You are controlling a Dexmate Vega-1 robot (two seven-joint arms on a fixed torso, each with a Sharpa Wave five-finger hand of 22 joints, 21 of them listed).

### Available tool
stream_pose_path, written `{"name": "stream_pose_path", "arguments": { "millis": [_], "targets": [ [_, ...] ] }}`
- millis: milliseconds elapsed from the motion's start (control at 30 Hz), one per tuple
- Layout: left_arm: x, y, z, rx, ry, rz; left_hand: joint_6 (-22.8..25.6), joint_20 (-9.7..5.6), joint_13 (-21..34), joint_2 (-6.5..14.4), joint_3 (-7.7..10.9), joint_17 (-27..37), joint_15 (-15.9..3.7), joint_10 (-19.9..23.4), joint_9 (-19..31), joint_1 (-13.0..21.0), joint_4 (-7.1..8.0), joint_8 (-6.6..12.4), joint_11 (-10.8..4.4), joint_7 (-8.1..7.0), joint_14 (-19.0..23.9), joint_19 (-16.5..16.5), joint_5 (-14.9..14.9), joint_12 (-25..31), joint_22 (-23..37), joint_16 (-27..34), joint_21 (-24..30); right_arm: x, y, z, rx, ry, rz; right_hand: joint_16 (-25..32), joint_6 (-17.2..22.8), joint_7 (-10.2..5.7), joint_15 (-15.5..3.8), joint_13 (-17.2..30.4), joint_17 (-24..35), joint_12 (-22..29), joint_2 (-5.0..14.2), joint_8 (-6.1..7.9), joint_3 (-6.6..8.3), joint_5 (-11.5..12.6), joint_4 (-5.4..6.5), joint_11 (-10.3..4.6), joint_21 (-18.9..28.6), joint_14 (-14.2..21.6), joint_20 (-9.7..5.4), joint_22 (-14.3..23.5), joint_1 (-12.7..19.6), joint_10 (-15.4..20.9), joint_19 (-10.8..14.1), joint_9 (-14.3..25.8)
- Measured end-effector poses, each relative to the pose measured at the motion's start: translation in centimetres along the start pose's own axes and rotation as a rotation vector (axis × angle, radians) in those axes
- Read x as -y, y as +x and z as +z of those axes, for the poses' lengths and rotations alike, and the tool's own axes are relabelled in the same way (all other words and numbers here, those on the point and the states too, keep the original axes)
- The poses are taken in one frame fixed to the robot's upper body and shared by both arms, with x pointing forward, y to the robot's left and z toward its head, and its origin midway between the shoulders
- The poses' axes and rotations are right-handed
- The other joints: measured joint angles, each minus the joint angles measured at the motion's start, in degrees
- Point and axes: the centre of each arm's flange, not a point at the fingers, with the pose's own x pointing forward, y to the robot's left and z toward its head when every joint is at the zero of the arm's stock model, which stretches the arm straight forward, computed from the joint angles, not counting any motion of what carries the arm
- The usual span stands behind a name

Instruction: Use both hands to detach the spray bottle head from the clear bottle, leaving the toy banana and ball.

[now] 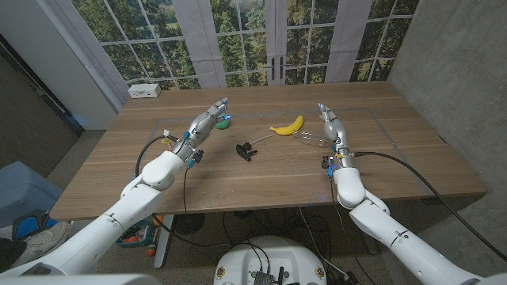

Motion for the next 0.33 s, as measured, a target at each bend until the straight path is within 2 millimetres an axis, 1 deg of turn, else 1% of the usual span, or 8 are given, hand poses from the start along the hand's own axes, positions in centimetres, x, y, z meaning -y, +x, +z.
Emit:
{"name": "stream_pose_path", "arguments": {
  "millis": [33, 100, 200, 233, 300, 333],
  "targets": [
    [-0.2, -0.1, -0.1, 0.002, -0.02, 0.002, 0.0, 0.0, 0.0, 0.1, 0.18, 0.0, 0.0, 0.0, 0.0, -0.1, 0.17, 0.0, 0.0, 0.0, 0.0, 0.0, 0.0, 0.0, 0.0, 0.0, 0.0, 0.1, -0.1, 0.1, 0.003, 0.01, -0.005, 0.0, 0.1, 0.09, -0.21, -0.2, -0.1, 0.0, 0.0, 0.0, 0.06, 0.0, 0.06, -0.01, 0.0, 0.2, 0.04, 0.0, 0.0, 0.4, 0.3, 0.0],
    [-0.5, -0.4, -0.4, 0.001, -0.046, 0.007, 0.0, 0.0, 0.0, 0.0, 0.24, 0.0, 0.0, 0.0, 0.0, -0.4, 0.23, 0.0, 0.0, 0.0, 0.0, 0.0, 0.0, 0.0, 0.0, 0.0, 0.0, 0.1, -0.3, 0.3, 0.006, 0.02, -0.011, 0.0, 0.1, 0.09, -0.01, -0.3, -0.2, 0.0, 0.0, 0.0, 0.22, -0.2, 0.22, 0.07, 0.0, 0.6, -0.16, 0.0, 0.0, 0.5, 0.5, 0.0],
    [-0.9, -0.7, -1.0, -0.011, -0.047, 0.021, 0.0, 0.0, 0.0, 0.0, 0.48, 0.0, 0.0, 0.0, 0.0, -0.4, 0.47, 0.0, 0.0, 0.01, 0.0, 0.0, 0.0, 0.0, 0.0, 0.0, 0.0, 0.2, -0.3, 0.3, 0.008, 0.026, -0.013, 0.0, 0.1, 0.14, -0.01, -0.3, -0.4, 0.0, -0.01, 0.0, 0.55, -0.2, -0.11, 0.07, 0.0, 0.6, -0.15, 0.0, 0.0, 0.5, 0.5, 0.0],
    [-1.2, -0.8, -1.0, -0.003, -0.101, 0.018, -0.1, 0.0, 0.0, 0.0, 0.48, 0.0, 0.0, 0.0, 0.0, -0.4, 0.47, -0.01, -0.01, 0.13, 0.0, 0.0, 0.0, 0.0, -0.2, 0.0, -0.2, 0.2, -0.6, 0.5, 0.007, 0.037, -0.021, 0.0, 0.4, 0.39, -0.01, -0.3, -0.4, 0.0, -0.01, 0.0, 0.54, -0.2, -0.1, 0.07, 0.0, 0.6, -0.15, 0.0, 0.0, 0.5, 0.5, 0.0],
    [-1.5, -1.1, -1.3, -0.006, -0.123, 0.024, -0.2, 0.0, 0.0, 0.0, 0.48, 0.0, 0.0, -0.2, 0.0, -0.4, 0.47, -0.22, -0.21, 0.22, 0.0, 0.0, 0.0, 0.0, -0.3, -0.3, -0.4, 0.2, -0.6, 0.6, 0.007, 0.043, -0.025, 0.0, 0.4, 0.39, -0.01, -0.4, -0.5, 0.0, -0.85, 0.0, 0.64, -0.2, 0.0, -0.13, 0.0, 0.6, -0.16, 0.0, -0.9, 0.7, 0.5, 0.0],
    [-1.8, -1.2, -1.4, -0.004, -0.152, 0.027, -0.2, 0.0, 0.0, 0.0, 0.65, 0.0, 0.0, -0.2, 0.0, -0.4, 0.63, -0.22, -0.21, 0.22, 0.0, 0.0, 0.0, 0.0, -0.3, -0.3, -0.4, 0.1, -0.7, 0.8, 0.009, 0.051, -0.03, 0.0, 0.4, 0.39, -0.01, -0.5, -0.6, 0.0, -0.83, 0.0, 0.71, -0.2, 0.07, 0.08, -0.2, 0.6, -0.15, 0.0, -0.8, 0.9, 0.5, 0.0]
  ]
}}
